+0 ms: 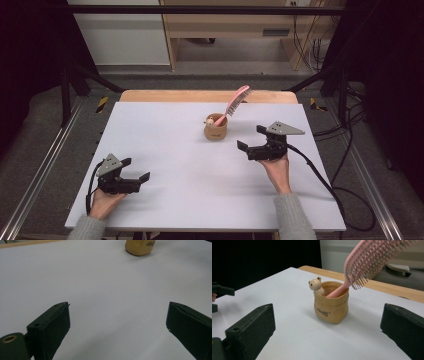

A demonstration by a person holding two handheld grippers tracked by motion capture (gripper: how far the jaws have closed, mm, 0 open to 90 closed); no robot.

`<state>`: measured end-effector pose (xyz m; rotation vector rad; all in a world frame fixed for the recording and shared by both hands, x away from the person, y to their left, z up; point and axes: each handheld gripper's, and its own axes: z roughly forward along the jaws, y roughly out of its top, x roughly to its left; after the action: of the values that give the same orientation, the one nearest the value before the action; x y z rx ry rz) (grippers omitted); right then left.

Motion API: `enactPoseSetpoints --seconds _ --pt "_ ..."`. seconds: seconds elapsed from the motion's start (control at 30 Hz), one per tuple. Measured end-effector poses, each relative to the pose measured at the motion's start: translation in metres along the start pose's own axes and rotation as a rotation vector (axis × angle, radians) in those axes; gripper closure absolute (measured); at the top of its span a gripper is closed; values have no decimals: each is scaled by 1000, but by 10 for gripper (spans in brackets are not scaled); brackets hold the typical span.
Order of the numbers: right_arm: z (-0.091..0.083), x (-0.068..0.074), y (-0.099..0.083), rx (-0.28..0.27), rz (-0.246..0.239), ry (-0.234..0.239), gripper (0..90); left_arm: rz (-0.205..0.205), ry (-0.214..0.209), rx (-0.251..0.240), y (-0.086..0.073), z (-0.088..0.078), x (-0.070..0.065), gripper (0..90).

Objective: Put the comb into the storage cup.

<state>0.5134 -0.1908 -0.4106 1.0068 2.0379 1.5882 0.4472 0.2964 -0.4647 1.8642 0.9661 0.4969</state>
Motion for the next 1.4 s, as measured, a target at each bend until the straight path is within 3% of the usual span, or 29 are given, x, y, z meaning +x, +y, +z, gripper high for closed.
enactPoseSetpoints --seconds 0.4,0.93,1.4 --pt "-21 -8 -26 4 23 19 3 4 -4 2 0 1 -1 50" --pt "-42 -18 -55 34 5 39 3 11 -6 5 0 1 -1 49" --pt "-69 -32 -79 33 31 43 3 16 -8 8 0 1 -1 50"
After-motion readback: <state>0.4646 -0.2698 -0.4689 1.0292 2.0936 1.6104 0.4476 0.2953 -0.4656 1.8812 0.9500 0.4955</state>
